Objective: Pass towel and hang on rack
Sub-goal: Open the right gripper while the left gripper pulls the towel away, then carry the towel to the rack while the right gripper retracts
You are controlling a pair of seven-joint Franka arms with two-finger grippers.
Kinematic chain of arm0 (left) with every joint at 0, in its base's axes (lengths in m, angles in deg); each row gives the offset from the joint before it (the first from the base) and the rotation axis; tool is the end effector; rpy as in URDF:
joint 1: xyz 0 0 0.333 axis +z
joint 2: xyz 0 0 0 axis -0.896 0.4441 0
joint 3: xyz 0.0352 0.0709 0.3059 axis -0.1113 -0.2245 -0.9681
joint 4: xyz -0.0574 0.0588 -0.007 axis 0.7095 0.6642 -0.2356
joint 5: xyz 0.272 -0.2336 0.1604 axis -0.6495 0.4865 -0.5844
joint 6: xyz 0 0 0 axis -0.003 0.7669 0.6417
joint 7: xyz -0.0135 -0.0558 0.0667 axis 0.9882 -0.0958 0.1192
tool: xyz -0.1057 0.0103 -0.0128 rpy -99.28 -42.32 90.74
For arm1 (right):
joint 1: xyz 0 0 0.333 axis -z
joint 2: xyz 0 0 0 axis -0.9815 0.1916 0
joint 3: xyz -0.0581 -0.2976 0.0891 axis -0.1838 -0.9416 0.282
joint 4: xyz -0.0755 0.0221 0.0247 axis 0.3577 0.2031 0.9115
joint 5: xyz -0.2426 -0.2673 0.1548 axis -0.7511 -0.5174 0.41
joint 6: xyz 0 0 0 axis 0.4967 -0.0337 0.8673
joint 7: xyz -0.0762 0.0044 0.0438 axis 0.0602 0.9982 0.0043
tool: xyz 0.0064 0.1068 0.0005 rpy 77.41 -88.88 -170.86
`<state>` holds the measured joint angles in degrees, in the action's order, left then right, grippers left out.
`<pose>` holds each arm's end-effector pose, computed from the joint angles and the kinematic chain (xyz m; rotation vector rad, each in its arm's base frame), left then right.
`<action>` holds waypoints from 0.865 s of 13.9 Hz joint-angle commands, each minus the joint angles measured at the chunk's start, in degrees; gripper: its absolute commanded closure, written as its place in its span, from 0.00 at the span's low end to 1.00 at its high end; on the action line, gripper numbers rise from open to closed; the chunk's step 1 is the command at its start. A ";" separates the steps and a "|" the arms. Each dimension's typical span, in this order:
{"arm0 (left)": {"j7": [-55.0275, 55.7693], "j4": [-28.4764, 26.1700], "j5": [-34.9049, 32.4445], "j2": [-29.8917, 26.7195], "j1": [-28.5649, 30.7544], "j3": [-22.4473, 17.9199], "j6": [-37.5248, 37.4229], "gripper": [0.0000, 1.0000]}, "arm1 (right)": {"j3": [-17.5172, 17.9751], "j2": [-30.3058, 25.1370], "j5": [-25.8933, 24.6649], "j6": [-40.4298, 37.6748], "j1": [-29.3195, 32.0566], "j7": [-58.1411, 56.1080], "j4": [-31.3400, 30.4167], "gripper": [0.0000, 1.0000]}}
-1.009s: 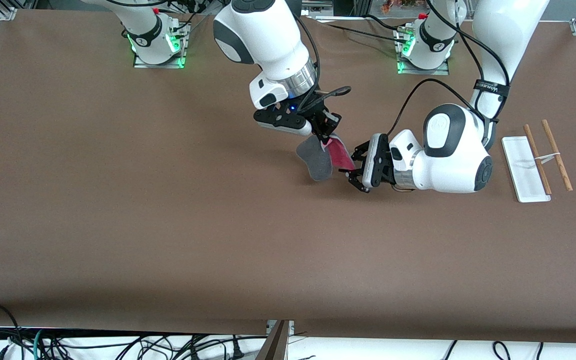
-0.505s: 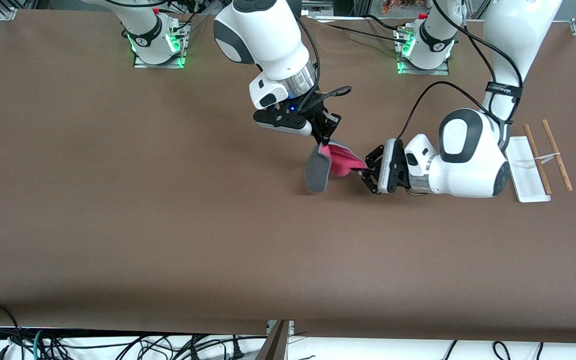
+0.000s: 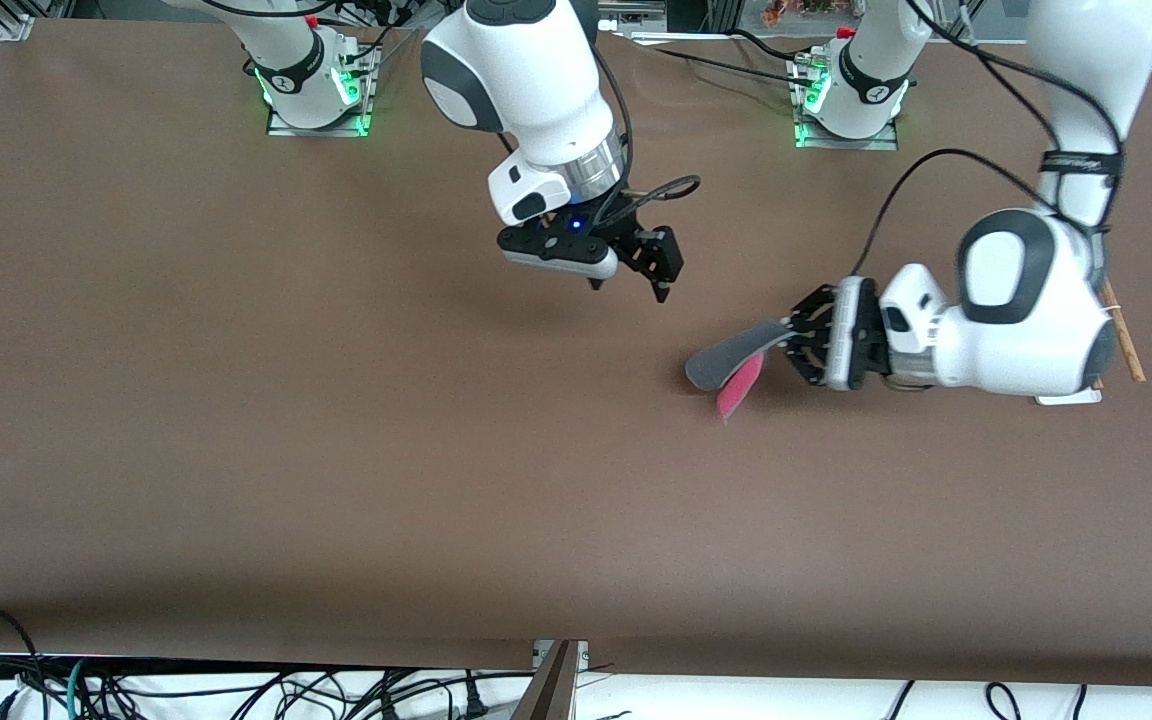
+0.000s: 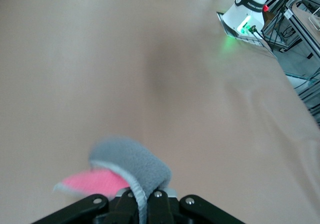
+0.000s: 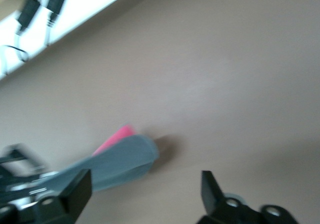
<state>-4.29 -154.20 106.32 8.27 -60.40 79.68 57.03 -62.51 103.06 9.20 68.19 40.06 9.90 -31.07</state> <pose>0.6185 -0.1159 0.3709 1.7468 -1.6252 0.2568 0.5178 0.5291 0.5000 -2.7739 0.4913 -0.3252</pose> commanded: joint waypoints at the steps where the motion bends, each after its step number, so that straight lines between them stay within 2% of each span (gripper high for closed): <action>1: 3.78 -0.64 -3.16 -3.53 5.00 -0.63 -5.42 1.00 | -1.05 -0.78 -0.33 -6.78 2.15 -11.25 1.10 0.00; 3: 7.55 0.50 -4.39 -3.09 10.53 -0.90 -11.83 1.00 | -1.13 -1.93 -0.24 -11.26 5.57 -18.72 1.10 0.00; 5: 10.29 1.82 -7.10 -3.09 13.54 -0.98 -14.57 1.00 | -1.13 -3.16 -0.07 -15.92 9.52 -30.83 1.10 0.00; 11: 12.32 2.53 -11.86 -1.07 25.13 -1.07 -16.08 1.00 | -1.22 -5.18 0.11 -23.31 21.74 -57.39 1.27 0.00; 12: 12.32 2.53 -12.56 -0.98 27.15 -1.07 -17.04 1.00 | -1.31 -5.97 0.11 -24.45 23.85 -59.09 1.27 0.00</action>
<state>7.33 -152.87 95.45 6.19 -37.35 77.74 42.12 -64.61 98.74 9.19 46.66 60.70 -43.94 -29.97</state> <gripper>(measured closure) 0.978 0.000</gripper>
